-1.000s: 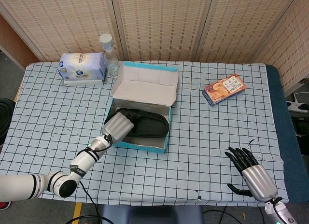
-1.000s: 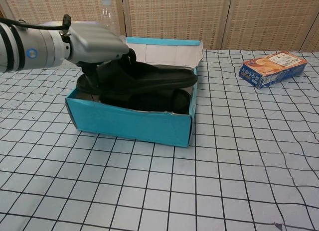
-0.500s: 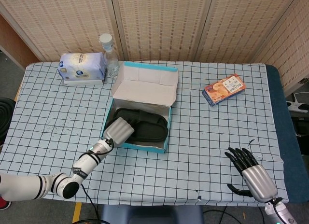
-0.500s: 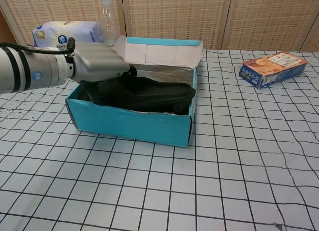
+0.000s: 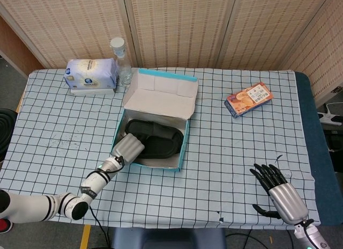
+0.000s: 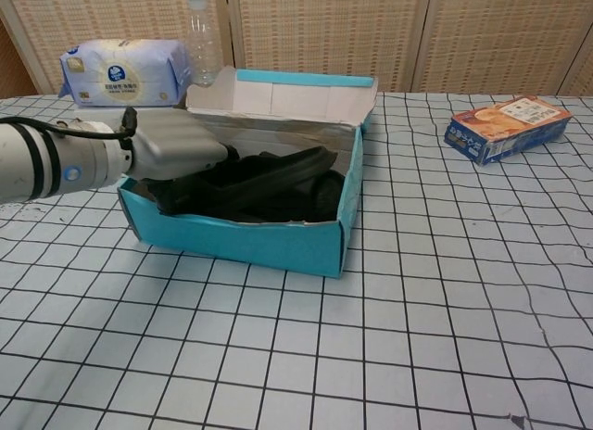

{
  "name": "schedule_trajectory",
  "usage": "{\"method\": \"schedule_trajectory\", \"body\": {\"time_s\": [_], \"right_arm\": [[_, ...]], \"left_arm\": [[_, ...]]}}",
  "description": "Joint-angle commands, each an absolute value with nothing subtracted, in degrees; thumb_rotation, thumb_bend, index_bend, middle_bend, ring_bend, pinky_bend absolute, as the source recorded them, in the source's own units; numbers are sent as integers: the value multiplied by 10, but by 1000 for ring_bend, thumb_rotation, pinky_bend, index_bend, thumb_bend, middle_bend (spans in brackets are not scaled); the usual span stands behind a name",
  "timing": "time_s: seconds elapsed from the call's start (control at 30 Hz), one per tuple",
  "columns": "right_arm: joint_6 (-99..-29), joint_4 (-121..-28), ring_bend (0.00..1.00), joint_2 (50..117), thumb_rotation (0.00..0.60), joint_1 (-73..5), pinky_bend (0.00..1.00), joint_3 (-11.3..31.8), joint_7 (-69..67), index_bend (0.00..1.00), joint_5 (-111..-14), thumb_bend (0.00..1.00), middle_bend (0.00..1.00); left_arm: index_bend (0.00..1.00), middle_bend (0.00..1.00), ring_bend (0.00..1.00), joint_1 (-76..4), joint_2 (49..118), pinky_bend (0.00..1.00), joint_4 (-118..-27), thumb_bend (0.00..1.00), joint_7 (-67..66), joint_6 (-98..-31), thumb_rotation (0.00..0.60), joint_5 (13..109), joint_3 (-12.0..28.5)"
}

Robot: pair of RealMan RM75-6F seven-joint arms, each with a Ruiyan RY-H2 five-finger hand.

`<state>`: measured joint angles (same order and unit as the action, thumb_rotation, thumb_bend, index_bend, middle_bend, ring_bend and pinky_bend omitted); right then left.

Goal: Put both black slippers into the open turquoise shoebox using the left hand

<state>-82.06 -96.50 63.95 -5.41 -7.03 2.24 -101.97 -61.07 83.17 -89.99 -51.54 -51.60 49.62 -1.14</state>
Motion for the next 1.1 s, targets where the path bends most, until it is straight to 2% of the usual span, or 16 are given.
{"method": "schedule_trajectory", "body": {"time_s": [0.03, 0.07, 0.13, 0.2, 0.33, 0.43, 0.5, 0.6, 0.77, 0.83, 0.97, 1.03, 1.1], "right_arm": [[-820, -965, 0, 640, 489, -54, 0, -71, 23, 0, -1020, 164, 0], [-820, -966, 0, 640, 489, -54, 0, -71, 24, 0, -1020, 164, 0], [-820, -966, 0, 640, 489, -54, 0, -71, 24, 0, -1021, 164, 0], [-820, -966, 0, 640, 489, -54, 0, -71, 24, 0, -1021, 164, 0], [-821, -966, 0, 639, 490, -53, 0, -73, 24, 0, -1023, 164, 0], [-823, -967, 0, 638, 490, -53, 0, -73, 24, 0, -1024, 164, 0], [-824, -966, 0, 638, 490, -52, 0, -73, 23, 0, -1024, 164, 0], [-826, -967, 0, 638, 490, -52, 0, -73, 22, 0, -1025, 164, 0], [-825, -967, 0, 636, 490, -52, 0, -74, 21, 0, -1026, 164, 0], [-827, -967, 0, 636, 490, -52, 0, -74, 20, 0, -1026, 164, 0], [-825, -967, 0, 636, 489, -53, 0, -74, 20, 0, -1027, 164, 0], [-823, -967, 0, 636, 489, -53, 0, -75, 20, 0, -1027, 164, 0], [-823, -967, 0, 636, 490, -54, 0, -75, 20, 0, -1027, 164, 0]], "left_arm": [[740, 819, 772, -609, 828, 879, -904, 709, -513, -518, 600, 503, -12], [680, 789, 759, -609, 825, 863, -907, 683, -508, -518, 600, 507, -11], [465, 657, 712, -605, 818, 806, -917, 602, -488, -518, 600, 522, -7], [329, 556, 689, -600, 813, 771, -924, 567, -466, -523, 600, 544, -1], [165, 396, 624, -587, 804, 754, -929, 543, -416, -542, 600, 594, 12], [111, 292, 554, -577, 802, 740, -927, 536, -402, -562, 600, 615, 19], [98, 259, 525, -572, 801, 728, -927, 535, -399, -570, 600, 622, 21], [91, 240, 515, -569, 798, 706, -928, 532, -408, -566, 600, 618, 19], [121, 253, 438, -568, 796, 587, -940, 512, -453, -569, 600, 584, 20], [146, 260, 375, -567, 792, 542, -952, 494, -461, -568, 600, 568, 21], [68, 240, 253, -566, 786, 467, -978, 416, -465, -565, 600, 553, 23], [8, 188, 199, -564, 785, 438, -987, 379, -461, -566, 600, 554, 23], [0, 98, 133, -563, 785, 412, -990, 375, -461, -568, 600, 556, 23]]}}
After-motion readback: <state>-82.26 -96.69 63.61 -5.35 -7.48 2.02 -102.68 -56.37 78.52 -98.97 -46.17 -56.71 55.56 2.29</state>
